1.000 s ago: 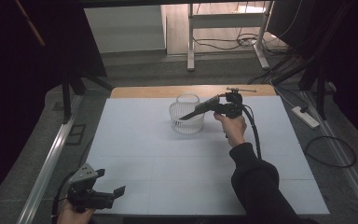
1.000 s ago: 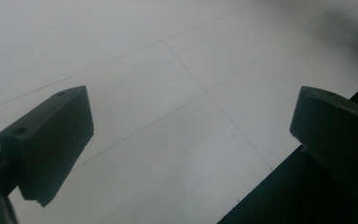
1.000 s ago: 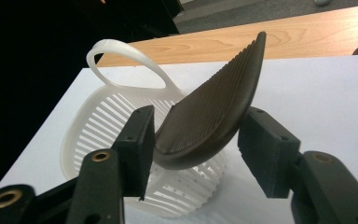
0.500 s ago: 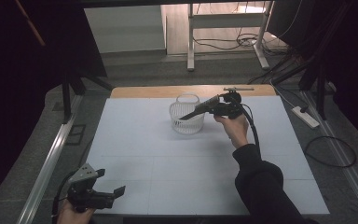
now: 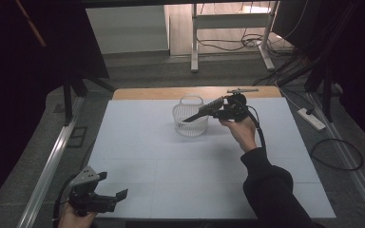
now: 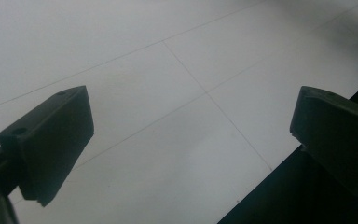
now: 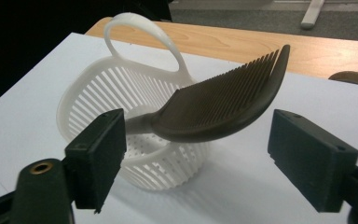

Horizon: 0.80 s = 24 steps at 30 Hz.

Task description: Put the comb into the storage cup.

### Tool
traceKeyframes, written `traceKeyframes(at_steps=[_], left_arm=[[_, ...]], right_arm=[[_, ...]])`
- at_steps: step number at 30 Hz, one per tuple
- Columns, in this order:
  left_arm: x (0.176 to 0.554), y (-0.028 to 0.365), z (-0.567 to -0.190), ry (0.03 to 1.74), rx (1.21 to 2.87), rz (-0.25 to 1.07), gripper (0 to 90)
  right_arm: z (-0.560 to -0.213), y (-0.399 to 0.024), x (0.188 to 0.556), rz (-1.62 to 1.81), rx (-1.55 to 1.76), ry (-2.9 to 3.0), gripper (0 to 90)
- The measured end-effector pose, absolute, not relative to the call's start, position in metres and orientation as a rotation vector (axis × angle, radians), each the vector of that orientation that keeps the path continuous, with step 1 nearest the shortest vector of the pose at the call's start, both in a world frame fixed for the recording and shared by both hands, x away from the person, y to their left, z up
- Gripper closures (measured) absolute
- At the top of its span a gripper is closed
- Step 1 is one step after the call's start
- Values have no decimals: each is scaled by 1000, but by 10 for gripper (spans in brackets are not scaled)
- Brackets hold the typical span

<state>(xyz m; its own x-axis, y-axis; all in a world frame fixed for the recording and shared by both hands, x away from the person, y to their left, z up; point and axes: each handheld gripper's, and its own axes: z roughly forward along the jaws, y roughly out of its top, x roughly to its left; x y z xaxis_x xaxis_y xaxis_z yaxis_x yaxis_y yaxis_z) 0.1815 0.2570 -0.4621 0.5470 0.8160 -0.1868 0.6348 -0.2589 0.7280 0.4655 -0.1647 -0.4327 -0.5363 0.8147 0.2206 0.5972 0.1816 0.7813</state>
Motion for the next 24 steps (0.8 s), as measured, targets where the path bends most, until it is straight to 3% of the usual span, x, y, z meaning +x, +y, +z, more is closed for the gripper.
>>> traceKeyframes(at_steps=[24], left_arm=[[182, 256, -462, 1169, 1990, 290, 3]], right_arm=[[-427, -164, 444, 1218, 1261, 2321, 80]])
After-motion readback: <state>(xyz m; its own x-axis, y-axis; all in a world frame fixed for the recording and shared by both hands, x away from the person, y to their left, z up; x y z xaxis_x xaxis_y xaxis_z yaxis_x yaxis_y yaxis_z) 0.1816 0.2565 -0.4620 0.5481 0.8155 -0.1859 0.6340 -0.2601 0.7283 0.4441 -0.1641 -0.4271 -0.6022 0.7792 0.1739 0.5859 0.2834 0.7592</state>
